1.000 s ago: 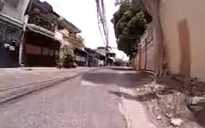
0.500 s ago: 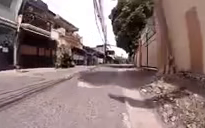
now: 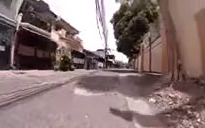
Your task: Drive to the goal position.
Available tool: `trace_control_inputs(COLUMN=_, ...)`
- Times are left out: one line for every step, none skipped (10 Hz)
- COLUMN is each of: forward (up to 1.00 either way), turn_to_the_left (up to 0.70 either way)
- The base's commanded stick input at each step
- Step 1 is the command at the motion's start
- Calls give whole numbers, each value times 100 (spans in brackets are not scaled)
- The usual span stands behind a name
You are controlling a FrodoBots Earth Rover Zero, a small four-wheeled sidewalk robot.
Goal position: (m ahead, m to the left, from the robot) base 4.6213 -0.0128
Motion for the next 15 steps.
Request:
trace_control_inputs(forward=70, turn_to_the_left=0)
trace_control_inputs(forward=70, turn_to_the_left=0)
trace_control_inputs(forward=70, turn_to_the_left=0)
trace_control_inputs(forward=70, turn_to_the_left=0)
trace_control_inputs(forward=70, turn_to_the_left=0)
trace_control_inputs(forward=70, turn_to_the_left=0)
trace_control_inputs(forward=70, turn_to_the_left=0)
trace_control_inputs(forward=70, turn_to_the_left=0)
trace_control_inputs(forward=70, turn_to_the_left=0)
trace_control_inputs(forward=70, turn_to_the_left=0)
trace_control_inputs(forward=70, turn_to_the_left=0)
trace_control_inputs(forward=70, turn_to_the_left=0)
trace_control_inputs(forward=70, turn_to_the_left=0)
trace_control_inputs(forward=70, turn_to_the_left=0)
trace_control_inputs(forward=70, turn_to_the_left=0)
